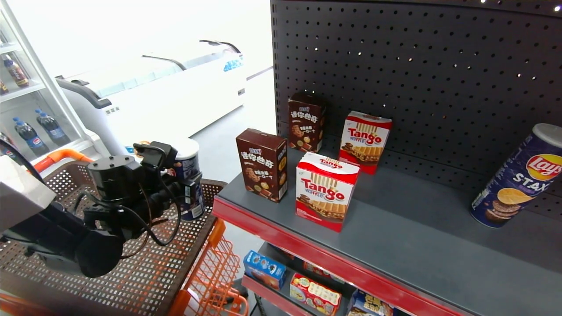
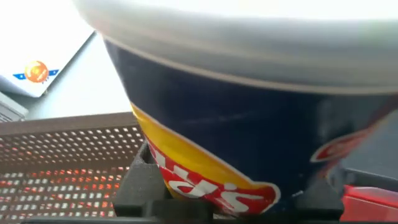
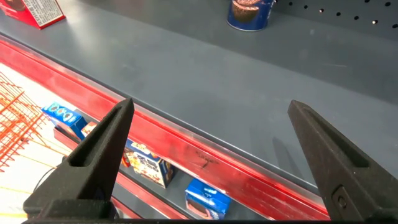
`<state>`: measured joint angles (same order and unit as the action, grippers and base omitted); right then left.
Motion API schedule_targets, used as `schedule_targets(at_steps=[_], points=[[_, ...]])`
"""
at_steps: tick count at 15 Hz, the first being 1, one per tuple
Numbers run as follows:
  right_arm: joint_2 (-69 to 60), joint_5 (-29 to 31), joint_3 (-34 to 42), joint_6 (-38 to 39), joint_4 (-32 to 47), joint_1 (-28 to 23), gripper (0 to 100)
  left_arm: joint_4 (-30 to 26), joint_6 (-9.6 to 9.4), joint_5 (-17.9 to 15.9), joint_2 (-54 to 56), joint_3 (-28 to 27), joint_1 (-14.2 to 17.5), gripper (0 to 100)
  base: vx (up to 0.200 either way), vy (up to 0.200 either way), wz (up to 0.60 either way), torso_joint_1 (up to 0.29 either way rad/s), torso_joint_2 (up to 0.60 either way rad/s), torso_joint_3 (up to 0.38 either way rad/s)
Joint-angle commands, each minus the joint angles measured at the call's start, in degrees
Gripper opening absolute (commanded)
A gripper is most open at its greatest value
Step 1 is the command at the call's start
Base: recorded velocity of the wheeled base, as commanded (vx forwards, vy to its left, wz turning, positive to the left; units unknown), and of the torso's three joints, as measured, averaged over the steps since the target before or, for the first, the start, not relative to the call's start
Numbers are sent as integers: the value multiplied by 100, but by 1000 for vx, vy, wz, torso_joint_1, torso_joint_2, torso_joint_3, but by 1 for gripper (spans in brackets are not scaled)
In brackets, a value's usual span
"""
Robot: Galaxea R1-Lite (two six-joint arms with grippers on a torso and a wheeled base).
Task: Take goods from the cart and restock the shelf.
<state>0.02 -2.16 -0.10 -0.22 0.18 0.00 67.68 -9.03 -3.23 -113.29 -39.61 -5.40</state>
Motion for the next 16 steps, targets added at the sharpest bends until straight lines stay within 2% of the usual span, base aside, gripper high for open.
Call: schedule_targets(at_steps=[1, 3, 6, 7, 8, 9, 10, 12, 13, 14, 16], points=[[-2, -4, 1, -4, -1, 0, 100, -256, 7, -20, 861, 85, -22, 0, 0, 0, 0, 0, 0, 0], [-2, -4, 1, -4, -1, 0, 100, -800, -2, -64, 1529, 146, -49, 0, 0, 0, 0, 0, 0, 0], [-2, -4, 1, -4, -1, 0, 100, -1381, -2, -486, 2373, 436, -49, 0, 0, 0, 0, 0, 0, 0], [-2, -4, 1, -4, -1, 0, 100, -1574, 7, -494, 2663, 515, -119, 0, 0, 0, 0, 0, 0, 0], [-2, -4, 1, -4, -1, 0, 100, -1785, 60, -494, 2970, 542, -304, 0, 0, 0, 0, 0, 0, 0], [-2, -4, 1, -4, -1, 0, 100, -1820, 104, -486, 3085, 542, -356, 0, 0, 0, 0, 0, 0, 0], [-2, -4, 1, -4, -1, 0, 100, -1864, 279, -494, 3313, 559, -515, 0, 0, 0, 0, 0, 0, 0], [-2, -4, 1, -4, -1, 0, 100, -2154, 411, -486, 3629, 551, -831, 0, 0, 0, 0, 0, 0, 0], [-2, -4, 1, -4, -1, 0, 100, -2602, 429, -477, 3981, 524, -1112, 0, 0, 0, 0, 0, 0, 0], [-2, -4, 1, -4, -1, 0, 100, -3068, 446, -477, 4236, 498, -1262, 0, 0, 0, 0, 0, 0, 0], [-2, -4, 1, -4, -1, 0, 100, -3402, 552, -494, 4447, 542, -1525, 0, 0, 0, 0, 0, 0, 0]])
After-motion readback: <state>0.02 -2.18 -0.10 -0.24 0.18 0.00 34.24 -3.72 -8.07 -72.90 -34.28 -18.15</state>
